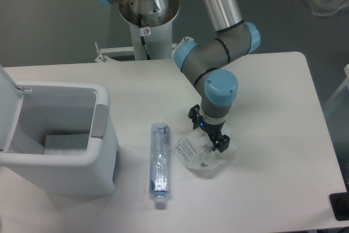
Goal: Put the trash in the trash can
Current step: 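Close the gripper on the plastic bag's labeled edge, then lift the plastic bag and carry it over the trash bin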
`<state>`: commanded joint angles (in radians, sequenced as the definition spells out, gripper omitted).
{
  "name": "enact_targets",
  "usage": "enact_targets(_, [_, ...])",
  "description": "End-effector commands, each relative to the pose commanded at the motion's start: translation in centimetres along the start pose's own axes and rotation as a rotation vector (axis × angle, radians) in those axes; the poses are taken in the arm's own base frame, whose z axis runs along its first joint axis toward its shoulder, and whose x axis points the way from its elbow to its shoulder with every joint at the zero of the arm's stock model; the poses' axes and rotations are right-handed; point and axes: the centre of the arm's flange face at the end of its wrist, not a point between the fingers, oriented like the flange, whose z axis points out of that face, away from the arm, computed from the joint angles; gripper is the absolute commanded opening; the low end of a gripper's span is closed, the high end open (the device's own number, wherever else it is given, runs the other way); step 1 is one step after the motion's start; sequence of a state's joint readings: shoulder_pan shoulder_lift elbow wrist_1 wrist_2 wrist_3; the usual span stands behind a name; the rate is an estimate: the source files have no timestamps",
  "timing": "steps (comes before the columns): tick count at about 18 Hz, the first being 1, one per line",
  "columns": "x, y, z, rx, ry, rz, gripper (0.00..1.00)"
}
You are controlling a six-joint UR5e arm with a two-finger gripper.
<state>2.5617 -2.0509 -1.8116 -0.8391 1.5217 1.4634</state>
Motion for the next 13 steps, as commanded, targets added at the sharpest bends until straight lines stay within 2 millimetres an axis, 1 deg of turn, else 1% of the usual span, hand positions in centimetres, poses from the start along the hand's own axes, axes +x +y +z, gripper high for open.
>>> enact_targets(1, [-0.06, 0.0, 0.03, 0.0, 0.0, 0.0, 0.96])
enact_targets(5, [-0.12, 0.0, 0.24, 0.0, 0.003, 0.0, 0.77])
enact_targets(9, [-0.36, 0.06, 0.11, 0.0, 0.0, 0.0, 0.55])
enact_targets(10, [-0.27, -0.02, 0.17, 0.0, 0.002, 0.001, 0.46])
enact_targets(11, [-0.33, -0.03, 0.2, 0.0, 0.002, 0.001, 0.31])
enact_targets(13, [-0.34, 0.06, 0.03, 0.0, 0.0, 0.0, 0.11])
